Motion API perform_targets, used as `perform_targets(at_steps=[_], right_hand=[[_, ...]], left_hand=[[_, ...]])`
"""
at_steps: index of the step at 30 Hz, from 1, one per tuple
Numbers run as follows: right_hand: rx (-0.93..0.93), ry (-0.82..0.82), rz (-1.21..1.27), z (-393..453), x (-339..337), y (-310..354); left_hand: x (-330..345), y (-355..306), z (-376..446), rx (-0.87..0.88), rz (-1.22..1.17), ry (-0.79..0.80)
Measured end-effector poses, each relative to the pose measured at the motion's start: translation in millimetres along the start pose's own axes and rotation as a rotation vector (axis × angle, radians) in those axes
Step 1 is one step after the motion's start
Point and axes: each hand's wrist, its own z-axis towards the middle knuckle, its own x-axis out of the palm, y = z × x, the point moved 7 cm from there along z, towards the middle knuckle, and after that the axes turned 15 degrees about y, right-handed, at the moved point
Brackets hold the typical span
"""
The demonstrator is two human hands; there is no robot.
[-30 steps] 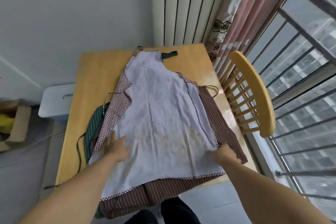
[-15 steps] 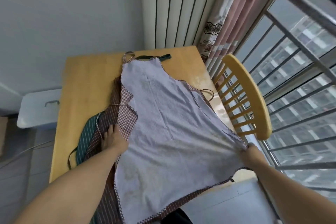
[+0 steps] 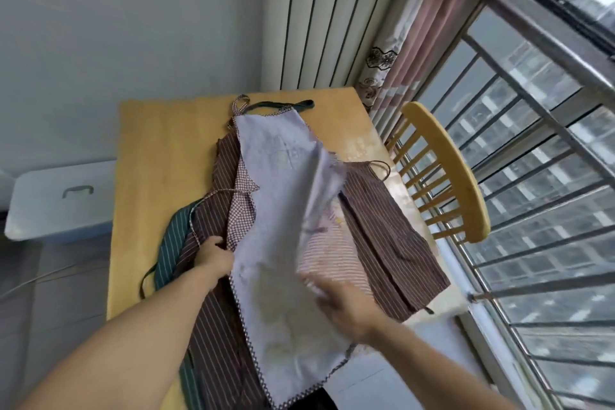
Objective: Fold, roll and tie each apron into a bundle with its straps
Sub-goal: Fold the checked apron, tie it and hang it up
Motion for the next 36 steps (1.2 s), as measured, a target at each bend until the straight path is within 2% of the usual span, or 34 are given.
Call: perform_targets(at_steps=[3,7,9,12,17,22,25,29,31,33,34,36], right_hand=[[0.015,0.154,-0.190,23.1,64.7,20.7],[0.245,0.492,-0.270,32.0,121.2,2.2],[0.331,0.598,-0.261,29.0,128.7,-4.9],[0.292,0.506,-0.162,39.7,118.0,-6.3],[0.341,0.102,-0.159,56.6,66.6,-27.4],[0.291,0.019,-0.210,74.5,35.0,-33.0],[0.296,0.104,-0.242,87.2,34.3,-40.3],[0.292,0.255,-0.270,108.9,34.8,-49.4],[0.278,0.276,-0.279,117.2,28.2,-46.7],[0.257,0.231,-0.278,125.8,16.3,-41.5],[0.242,0.188,-0.277,129.9,9.3,-38.0],[0.215,0.094,-0.273,139.1,-3.6,-33.4]], left_hand=[[4.1,5.4,-9.4,-0.036,-0.223,0.128],[-14.8,12.8,-3.7,0.027,-0.083,0.051],[-21.4,8.9,-5.9,0.072,-0.080,0.010],[-16.9,-3.1,-7.5,0.148,0.115,0.011],[-11.0,-15.5,-2.3,0.221,0.569,-0.154],[-26.0,-36.5,10.7,0.266,0.802,-0.264],[-45.1,-46.6,17.8,0.282,0.687,-0.316],[-74.6,-42.5,38.2,0.163,0.496,-0.329],[-90.7,-33.6,40.1,0.062,0.341,-0.386],[-103.7,-27.2,38.8,0.005,0.159,-0.470],[-107.5,-30.8,38.5,0.045,0.143,-0.521],[-99.2,-58.5,40.2,0.272,0.324,-0.536]])
